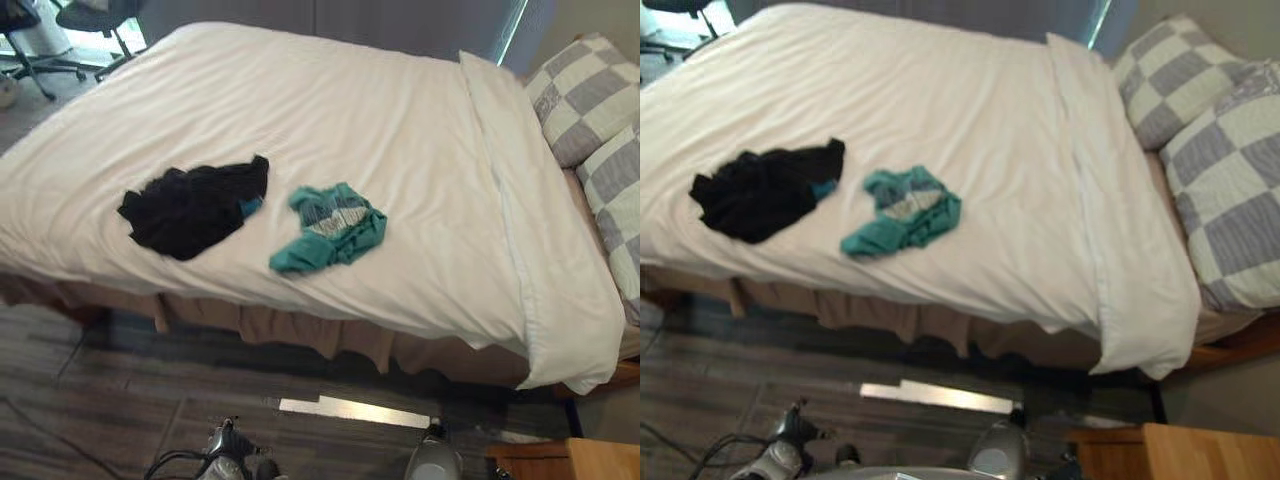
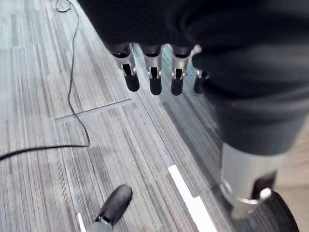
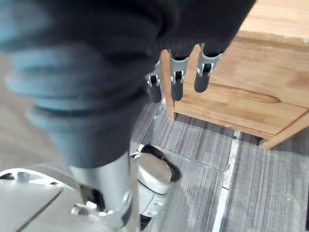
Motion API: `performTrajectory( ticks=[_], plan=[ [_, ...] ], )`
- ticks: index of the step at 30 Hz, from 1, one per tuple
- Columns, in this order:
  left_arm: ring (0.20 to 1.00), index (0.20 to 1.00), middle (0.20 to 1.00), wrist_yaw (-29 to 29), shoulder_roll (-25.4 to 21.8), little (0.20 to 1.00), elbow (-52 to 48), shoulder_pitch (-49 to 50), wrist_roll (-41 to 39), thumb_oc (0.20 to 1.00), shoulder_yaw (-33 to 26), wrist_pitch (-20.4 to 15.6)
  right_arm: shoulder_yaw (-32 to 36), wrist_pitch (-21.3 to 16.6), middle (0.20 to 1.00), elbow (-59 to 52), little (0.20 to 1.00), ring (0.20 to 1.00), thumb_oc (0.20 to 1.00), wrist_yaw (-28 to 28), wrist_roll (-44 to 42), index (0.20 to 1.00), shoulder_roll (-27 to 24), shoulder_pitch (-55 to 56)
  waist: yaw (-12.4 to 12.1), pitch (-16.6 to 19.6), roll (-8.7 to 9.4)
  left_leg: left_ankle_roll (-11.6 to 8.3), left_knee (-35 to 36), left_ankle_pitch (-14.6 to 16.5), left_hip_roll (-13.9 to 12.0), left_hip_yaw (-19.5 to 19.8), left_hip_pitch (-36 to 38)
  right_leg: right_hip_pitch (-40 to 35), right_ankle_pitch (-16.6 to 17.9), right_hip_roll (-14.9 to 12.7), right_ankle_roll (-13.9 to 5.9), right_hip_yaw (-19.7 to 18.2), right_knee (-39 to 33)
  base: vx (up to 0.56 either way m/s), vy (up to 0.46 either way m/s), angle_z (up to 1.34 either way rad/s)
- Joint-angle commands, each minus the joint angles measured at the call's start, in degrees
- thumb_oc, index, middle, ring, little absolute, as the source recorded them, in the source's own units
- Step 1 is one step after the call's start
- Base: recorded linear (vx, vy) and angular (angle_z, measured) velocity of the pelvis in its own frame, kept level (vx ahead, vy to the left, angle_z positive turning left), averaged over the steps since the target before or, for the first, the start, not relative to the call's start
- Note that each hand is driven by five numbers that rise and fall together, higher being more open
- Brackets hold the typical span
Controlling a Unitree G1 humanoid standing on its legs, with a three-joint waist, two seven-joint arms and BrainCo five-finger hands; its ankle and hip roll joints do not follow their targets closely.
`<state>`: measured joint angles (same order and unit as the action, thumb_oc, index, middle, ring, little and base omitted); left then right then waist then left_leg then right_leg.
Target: Tidy up the quilt and then pick up the clothes from the bed and put them into the laundry hamper.
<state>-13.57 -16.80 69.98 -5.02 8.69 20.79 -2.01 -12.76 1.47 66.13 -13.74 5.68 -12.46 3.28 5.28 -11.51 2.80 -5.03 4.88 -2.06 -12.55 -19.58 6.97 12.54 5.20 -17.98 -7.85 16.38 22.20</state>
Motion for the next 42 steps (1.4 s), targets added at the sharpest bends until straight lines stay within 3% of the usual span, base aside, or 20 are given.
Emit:
performTrajectory(
  ticks=[1,4,6,7,10,12,14,16,17,21,23,25,27,29,31,32,33,37,39,42],
  plan=[
    [1.0,1.0,1.0,1.5,-1.65,1.0,-0.58,-2.9,5.55,1.0,-0.47,-0.42,-4.25,-2.49,1.0,-3.62,1.0,1.0,1.0,0.9,-0.01,1.0,0.24,-6.79,2.68,-4.37,-0.09,-0.48,0.12,1.97,2.45,-0.75,-1.55,-3.8,-6.99,10.05,-1.49,1.95,-7.73,0.24,0.343,-0.34],
    [1.0,1.0,1.0,1.28,-1.23,1.0,0.76,-2.71,5.77,1.0,-1.66,-0.4,-5.79,-3.16,1.0,-3.7,1.0,1.0,1.0,1.17,-0.68,1.0,-0.28,-7.19,4.43,-5.12,-0.14,0.68,-10.73,7.25,8.16,-0.45,-3.6,-7.73,-7.95,13.86,3.62,-2.75,-17.93,0.17,0.222,-0.08],
    [1.0,1.0,1.0,1.27,-0.71,1.0,1.45,-2.61,5.56,1.0,-2.13,-0.57,-6.47,-2.81,1.0,-2.84,1.0,1.0,1.0,1.12,0.09,1.0,-0.72,-7.61,4.19,-6.04,-0.28,-1.21,-20.76,6.63,7.33,-1.42,-7.32,-8.85,-8.32,13.54,5.36,-3.32,-18.77,0.1,0.147,0.36],
    [1.0,1.0,1.0,0.65,0.0,1.0,0.82,-3.79,5.06,1.0,-1.7,-0.91,-8.58,-1.96,1.0,-1.49,1.0,1.0,1.0,0.5,3.26,1.0,-1.1,-9.53,2.93,-8.24,0.06,-6.32,-34.32,1.69,3.93,-2.55,-12.2,-11.97,-9.33,12.4,6.97,-3.19,-19.65,0.15,0.161,0.13],
    [1.0,1.0,1.0,0.33,-0.03,1.0,-0.73,-4.51,4.66,1.0,-0.95,-1.26,-8.18,-1.55,1.0,-0.17,1.0,1.0,1.0,0.34,3.48,1.0,-1.98,-9.72,2.01,-8.97,1.14,-7.59,-41.64,-0.41,2.2,-1.48,-17.37,-13.61,-8.96,11.03,6.7,-2.91,-21.73,0.15,0.113,-0.33],
    [1.0,1.0,1.0,-0.01,0.24,1.0,-0.47,-4.38,6.38,1.0,0.05,-1.45,-7.57,-1.25,1.0,0.61,1.0,1.0,1.0,0.27,3.62,1.0,-2.31,-9.9,2.46,-8.42,-0.03,-5.54,-35.51,1.39,-1.66,-3.15,-15.77,-14.82,-8.8,9.95,5.14,-3.22,-22.97,0.24,0.38,-0.01],
    [1.0,1.0,1.0,-0.33,0.85,1.0,-1.5,-4.21,4.07,1.0,-0.63,-2.01,-6.3,-1.22,1.0,0.18,1.0,1.0,1.0,0.18,3.31,1.0,-3.25,-9.62,3.49,-6.41,-1.69,-3.28,-14.73,1.05,-4.64,-3.17,-9.86,-14.41,-7.98,6.34,1.36,-4.88,-23.3,0.32,0.707,-0.23],
    [1.0,1.0,1.0,-0.35,1.16,1.0,-1.45,-4.4,3.23,1.0,-0.88,-2.25,-6.24,-1.27,1.0,-0.1,1.0,1.0,1.0,0.35,3.74,1.0,-3.55,-9.55,3.46,-6.01,-2.02,-3.87,-9.39,-1.56,-6.5,-2.09,-8.04,-14.55,-7.82,4.73,0.24,-5.83,-23.44,0.25,0.699,-0.52],
    [1.0,1.0,1.0,-0.84,2.0,1.0,-1.59,-4.98,2.26,1.0,-0.52,-2.74,-6.04,-1.3,1.0,-0.52,1.0,1.0,1.0,0.52,4.6,1.0,-4.11,-9.19,3.12,-4.77,-2.22,-5.26,-4.95,-5.56,-11.54,1.86,-6.93,-15.03,-7.23,1.34,-1.86,-7.47,-24.19,0.24,0.723,-0.6],
    [1.0,1.0,1.0,-0.83,3.39,1.0,-2.24,-5.79,2.41,1.0,2.04,-3.0,-4.52,-1.21,1.0,-0.1,1.0,1.0,1.0,0.79,4.76,1.0,-5.22,-8.01,2.46,-3.3,-1.88,-7.05,-6.61,-7.9,-14.84,10.53,-7.32,-16.33,-5.74,-3.34,-4.25,-9.33,-24.45,0.21,0.691,-0.59],
    [1.0,1.0,1.0,-0.34,4.52,1.0,-3.35,-7.13,2.57,1.0,4.39,-3.75,-3.77,-1.31,1.0,0.27,1.0,1.0,1.0,0.62,4.81,1.0,-4.46,-8.06,2.08,-2.29,-1.59,-7.84,-8.15,-0.92,-11.67,15.06,-7.09,-16.88,-2.5,-6.6,-6.28,-9.8,-25.44,0.17,0.703,-0.55],
    [1.0,1.0,1.0,-0.16,4.8,1.0,-3.59,-8.09,2.42,1.0,4.72,-3.58,-3.51,-0.58,1.0,0.16,1.0,1.0,1.0,1.03,6.02,1.0,-3.12,-8.78,2.62,-2.17,-0.12,-8.01,-10.82,3.61,-8.79,12.79,-7.75,-14.86,7.65,-10.43,-7.15,-9.14,-26.26,0.04,0.644,-0.43],
    [1.0,1.0,1.0,-0.52,3.46,1.0,-5.06,-8.06,1.84,1.0,3.75,-3.48,-4.97,-0.49,1.0,-1.07,1.0,1.0,1.0,1.04,6.18,1.0,-1.67,-10.02,0.73,-3.09,0.45,-6.07,-11.05,5.19,-6.33,7.55,-6.79,-10.16,11.46,-13.14,-6.16,-0.36,-26.29,-0.18,0.669,-0.53],
    [1.0,1.0,1.0,-0.33,2.1,1.0,-5.19,-7.74,2.24,1.0,3.64,-3.23,-6.82,-1.37,1.0,-3.25,1.0,1.0,1.0,1.11,5.52,1.0,-0.23,-11.69,0.42,-3.55,-0.28,-4.5,-8.37,4.2,-4.09,4.43,-6.58,-8.16,4.92,-9.46,-3.76,2.39,-20.93,-0.14,0.657,-0.91],
    [1.0,1.0,1.0,0.33,1.36,1.0,-4.56,-6.93,2.73,1.0,3.53,-2.79,-8.17,-2.1,1.0,-5.8,1.0,1.0,1.0,1.54,4.02,1.0,0.26,-10.82,0.63,-3.91,0.04,-3.12,-6.18,3.94,-1.14,5.28,-5.44,-8.48,-0.22,-2.59,-3.62,-4.88,-18.78,0.01,0.525,-0.51],
    [1.0,1.0,1.0,0.16,1.29,1.0,-4.04,-6.6,3.19,1.0,2.89,-2.43,-8.73,-2.16,1.0,-7.63,1.0,1.0,1.0,1.8,3.39,1.0,0.0,-10.55,0.07,-4.09,0.08,-2.41,-5.97,3.35,0.08,5.76,-5.4,-9.62,0.49,-2.41,-3.76,-5.04,-18.4,0.04,0.514,0.32],
    [1.0,1.0,1.0,-0.69,0.8,1.0,-2.69,-6.41,3.85,1.0,2.43,-1.69,-9.39,-3.39,1.0,-12.23,1.0,1.0,1.0,2.14,2.23,1.0,-0.27,-10.19,1.89,-4.45,0.01,-1.03,-5.24,3.15,2.9,8.01,-5.86,-9.56,-4.77,5.02,-0.85,-13.03,-17.27,0.03,0.33,0.58],
    [1.0,1.0,1.0,-1.41,0.58,1.0,-0.12,-4.45,0.66,1.0,-2.43,-0.51,-8.48,-2.44,1.0,-8.97,1.0,1.0,1.0,1.19,1.86,1.0,0.2,-10.4,1.29,-4.83,-0.14,0.82,-5.23,3.16,5.86,9.8,-5.66,-10.92,-7.06,9.62,0.33,-17.0,-15.69,-0.02,0.218,0.83],
    [1.0,1.0,1.0,-2.79,-0.38,1.0,3.63,-2.24,-5.42,1.0,-9.28,0.29,-5.52,-1.18,1.0,-2.92,1.0,1.0,1.0,-0.31,0.43,1.0,1.31,-10.04,-1.16,-3.54,0.21,1.18,-4.88,3.04,6.69,9.9,-5.96,-13.83,-7.61,8.09,0.67,-9.79,-18.67,-0.03,0.009,0.45],
    [1.0,1.0,1.0,-4.1,-1.19,1.0,6.53,0.41,-11.27,1.0,-16.27,0.8,-0.05,-0.21,1.0,2.41,1.0,1.0,1.0,-1.94,-2.23,1.0,0.59,-8.83,-1.31,-1.99,0.25,0.93,-2.77,2.59,6.82,9.55,-4.74,-15.61,-6.7,8.03,0.12,-11.31,-22.98,0.06,-0.032,0.09]
  ],
)
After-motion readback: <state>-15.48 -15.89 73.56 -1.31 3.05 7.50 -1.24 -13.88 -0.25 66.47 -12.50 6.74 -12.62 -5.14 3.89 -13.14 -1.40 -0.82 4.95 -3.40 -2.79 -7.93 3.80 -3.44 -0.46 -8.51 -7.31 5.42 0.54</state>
